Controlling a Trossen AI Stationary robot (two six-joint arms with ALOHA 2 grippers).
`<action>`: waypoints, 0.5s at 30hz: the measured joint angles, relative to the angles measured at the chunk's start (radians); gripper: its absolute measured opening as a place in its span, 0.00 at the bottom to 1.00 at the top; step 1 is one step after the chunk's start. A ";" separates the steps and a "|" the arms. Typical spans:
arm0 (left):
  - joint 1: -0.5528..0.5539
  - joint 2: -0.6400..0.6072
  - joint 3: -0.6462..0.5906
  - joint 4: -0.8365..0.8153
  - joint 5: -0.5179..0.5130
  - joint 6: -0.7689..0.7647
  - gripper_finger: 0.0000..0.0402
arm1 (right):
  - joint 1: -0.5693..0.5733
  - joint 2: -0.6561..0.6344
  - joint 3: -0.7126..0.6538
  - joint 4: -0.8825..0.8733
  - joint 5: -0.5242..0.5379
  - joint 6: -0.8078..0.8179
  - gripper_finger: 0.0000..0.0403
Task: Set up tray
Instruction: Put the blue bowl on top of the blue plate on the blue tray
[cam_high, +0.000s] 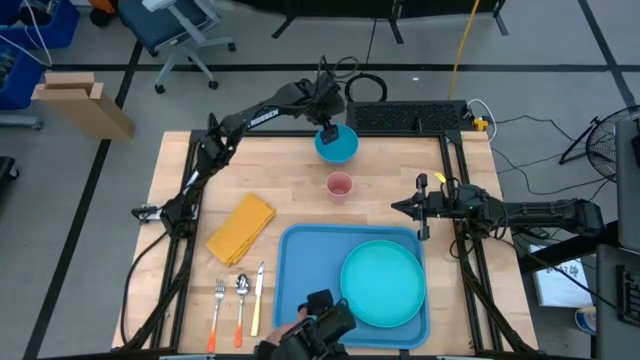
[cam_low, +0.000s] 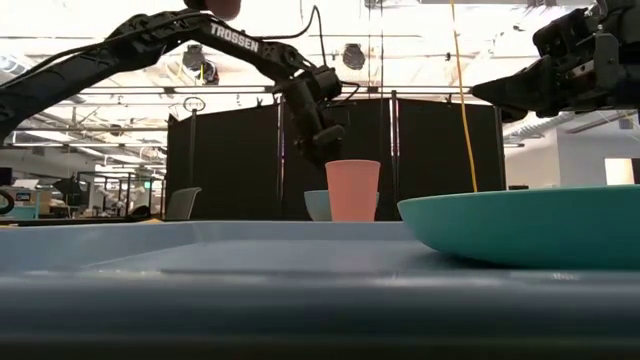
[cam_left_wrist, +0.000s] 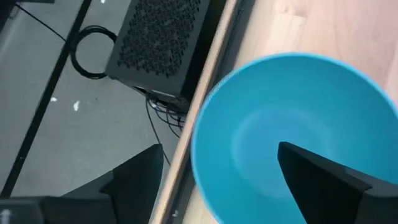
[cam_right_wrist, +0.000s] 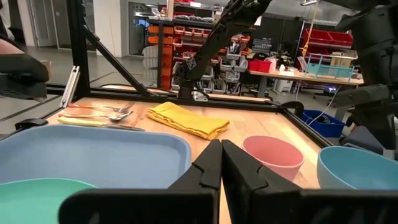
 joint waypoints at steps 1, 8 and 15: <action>-0.001 0.006 0.000 0.011 -0.003 0.000 0.80 | 0.000 0.000 0.000 0.000 0.000 -0.005 0.00; -0.009 0.066 -0.001 0.058 -0.018 0.003 0.74 | -0.001 0.000 0.000 0.011 0.002 -0.018 0.00; -0.008 0.111 -0.002 0.103 -0.090 0.032 0.71 | 0.000 0.000 0.000 0.004 0.003 -0.007 0.00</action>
